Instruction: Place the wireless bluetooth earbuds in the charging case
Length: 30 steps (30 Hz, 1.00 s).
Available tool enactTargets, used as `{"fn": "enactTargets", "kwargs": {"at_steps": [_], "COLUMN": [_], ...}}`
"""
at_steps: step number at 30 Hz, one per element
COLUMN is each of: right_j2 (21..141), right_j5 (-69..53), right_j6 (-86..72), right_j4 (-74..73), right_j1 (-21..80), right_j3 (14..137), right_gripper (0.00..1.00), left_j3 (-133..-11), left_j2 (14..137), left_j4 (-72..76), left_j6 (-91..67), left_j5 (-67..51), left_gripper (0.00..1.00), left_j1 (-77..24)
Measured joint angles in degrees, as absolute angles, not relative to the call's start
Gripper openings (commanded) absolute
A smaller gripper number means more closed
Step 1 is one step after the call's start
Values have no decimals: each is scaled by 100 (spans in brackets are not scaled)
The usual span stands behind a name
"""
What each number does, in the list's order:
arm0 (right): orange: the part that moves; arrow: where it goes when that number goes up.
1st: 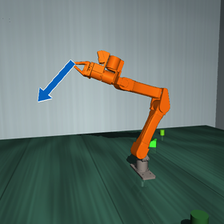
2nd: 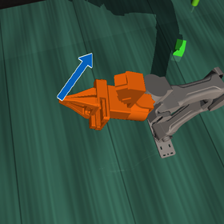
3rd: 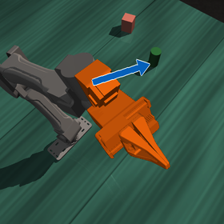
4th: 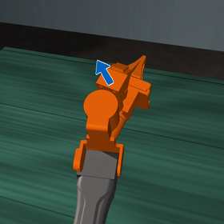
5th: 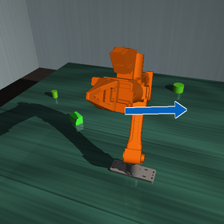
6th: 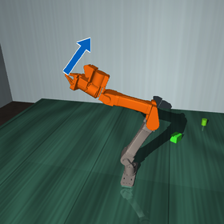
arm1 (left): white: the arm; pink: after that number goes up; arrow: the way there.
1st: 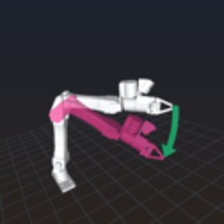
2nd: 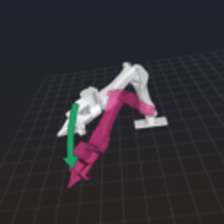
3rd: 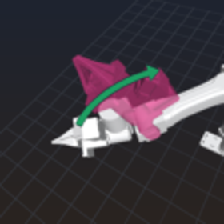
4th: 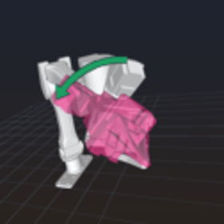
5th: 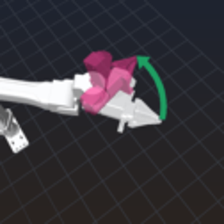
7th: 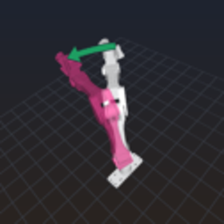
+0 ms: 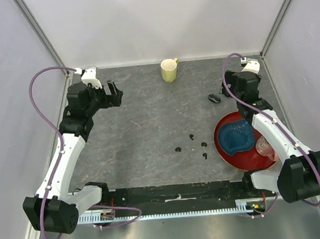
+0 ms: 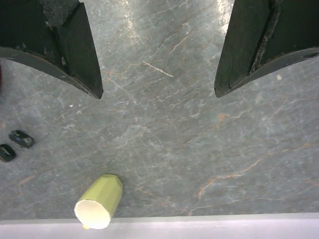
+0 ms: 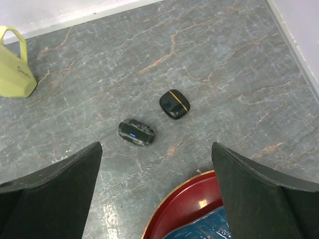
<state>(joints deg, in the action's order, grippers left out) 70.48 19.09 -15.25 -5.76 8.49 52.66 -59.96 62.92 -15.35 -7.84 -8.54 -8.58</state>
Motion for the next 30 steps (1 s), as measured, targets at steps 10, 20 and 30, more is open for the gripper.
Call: {"fn": "enactTargets", "kwargs": {"at_steps": [10, 20, 30], "right_j2": [6921, 7323, 8326], "right_j5": [1651, 1396, 633], "right_j6": [-1446, -1358, -1378], "right_j4": [-652, -1059, -1599], "right_j1": [849, 847, 344], "right_j3": [5310, 5913, 6294], "right_gripper": [98, 91, 72], "left_j3": [-5749, -5658, -5625], "left_j2": [5994, 5959, 5959], "left_j4": [-1754, -1920, -1929], "left_j6": [-1120, -1153, -1160], "left_j5": [582, -40, -676], "left_gripper": [99, 99, 98], "left_j1": [-854, -849, -849]}}
